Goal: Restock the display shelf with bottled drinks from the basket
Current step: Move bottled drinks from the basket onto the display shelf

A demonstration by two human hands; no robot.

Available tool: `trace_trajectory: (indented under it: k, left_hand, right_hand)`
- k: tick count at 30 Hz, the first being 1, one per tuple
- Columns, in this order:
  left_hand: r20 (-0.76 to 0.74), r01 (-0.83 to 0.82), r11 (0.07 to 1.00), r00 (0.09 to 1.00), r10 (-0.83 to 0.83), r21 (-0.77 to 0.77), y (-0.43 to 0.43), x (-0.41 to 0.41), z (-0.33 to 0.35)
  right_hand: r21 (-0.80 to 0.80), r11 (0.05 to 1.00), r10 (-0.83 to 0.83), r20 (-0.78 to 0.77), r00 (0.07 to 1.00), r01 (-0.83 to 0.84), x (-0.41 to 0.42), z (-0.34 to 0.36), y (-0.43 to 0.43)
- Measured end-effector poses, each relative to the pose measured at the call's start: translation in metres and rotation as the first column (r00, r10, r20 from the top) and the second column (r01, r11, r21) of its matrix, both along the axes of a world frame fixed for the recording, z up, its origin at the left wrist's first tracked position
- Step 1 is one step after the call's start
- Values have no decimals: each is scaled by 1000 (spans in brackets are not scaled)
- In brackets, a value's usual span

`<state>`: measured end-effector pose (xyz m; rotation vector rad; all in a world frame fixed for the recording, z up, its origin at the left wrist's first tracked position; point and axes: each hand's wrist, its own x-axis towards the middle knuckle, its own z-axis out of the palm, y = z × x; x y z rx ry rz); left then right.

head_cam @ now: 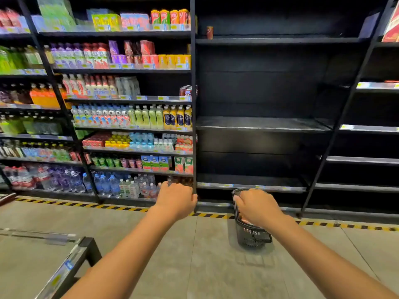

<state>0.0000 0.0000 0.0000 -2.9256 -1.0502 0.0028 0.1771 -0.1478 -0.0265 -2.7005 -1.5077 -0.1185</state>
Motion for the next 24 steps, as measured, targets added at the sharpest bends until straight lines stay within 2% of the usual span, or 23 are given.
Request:
trace_trajectory:
  k: [2, 7, 13, 19, 24]
  left_hand:
    - [12, 2, 1000, 1000, -2, -12, 21, 19, -15]
    - [20, 35, 996, 999, -34, -84, 95, 80, -47]
    - [66, 106, 991, 993, -101, -85, 213, 170, -57]
    - [40, 243, 962, 970, -240, -121, 285, 289, -78]
    - [-46, 425, 891, 898, -437, -162, 307, 419, -110]
  right_hand:
    - [22, 999, -28, -22, 999, 28, 17, -14, 23]
    - [-51, 997, -66, -55, 996, 63, 59, -41, 107]
    - [-37, 985, -174, -125, 977, 171, 128, -52, 219]
    - [-41, 924, -381, -205, 902, 381, 220, -71, 268]
    - [-51, 841, -534, -247, 809, 539, 306, -105, 289]
